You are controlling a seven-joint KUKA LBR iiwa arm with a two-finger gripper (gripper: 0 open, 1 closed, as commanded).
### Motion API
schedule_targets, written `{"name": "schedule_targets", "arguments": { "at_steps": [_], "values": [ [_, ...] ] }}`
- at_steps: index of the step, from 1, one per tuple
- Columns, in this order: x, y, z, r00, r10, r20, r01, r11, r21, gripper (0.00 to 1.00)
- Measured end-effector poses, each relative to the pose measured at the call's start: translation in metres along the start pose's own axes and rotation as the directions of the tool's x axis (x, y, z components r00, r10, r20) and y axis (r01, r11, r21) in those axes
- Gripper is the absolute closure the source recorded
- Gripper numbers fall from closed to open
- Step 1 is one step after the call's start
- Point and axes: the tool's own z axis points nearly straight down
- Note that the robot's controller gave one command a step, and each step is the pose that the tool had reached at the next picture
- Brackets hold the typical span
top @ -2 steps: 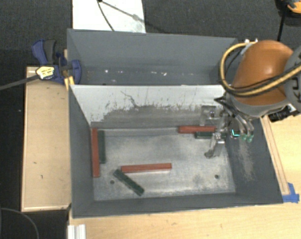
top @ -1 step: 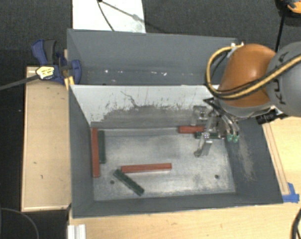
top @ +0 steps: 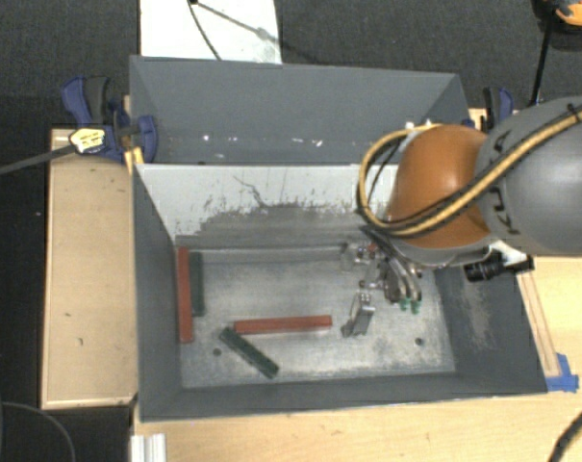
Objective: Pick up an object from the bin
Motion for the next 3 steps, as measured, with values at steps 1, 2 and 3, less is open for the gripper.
{"name": "schedule_targets", "arguments": {
  "at_steps": [1,2,3],
  "values": [
    [0.001,0.010,0.024,0.991,-0.136,0.000,0.136,0.991,-0.002,0.00],
    [-0.007,0.008,0.034,0.968,-0.250,0.006,0.250,0.968,0.002,0.00],
    [-0.009,0.023,0.052,0.915,-0.404,0.003,0.404,0.915,-0.004,0.00]
  ]
}}
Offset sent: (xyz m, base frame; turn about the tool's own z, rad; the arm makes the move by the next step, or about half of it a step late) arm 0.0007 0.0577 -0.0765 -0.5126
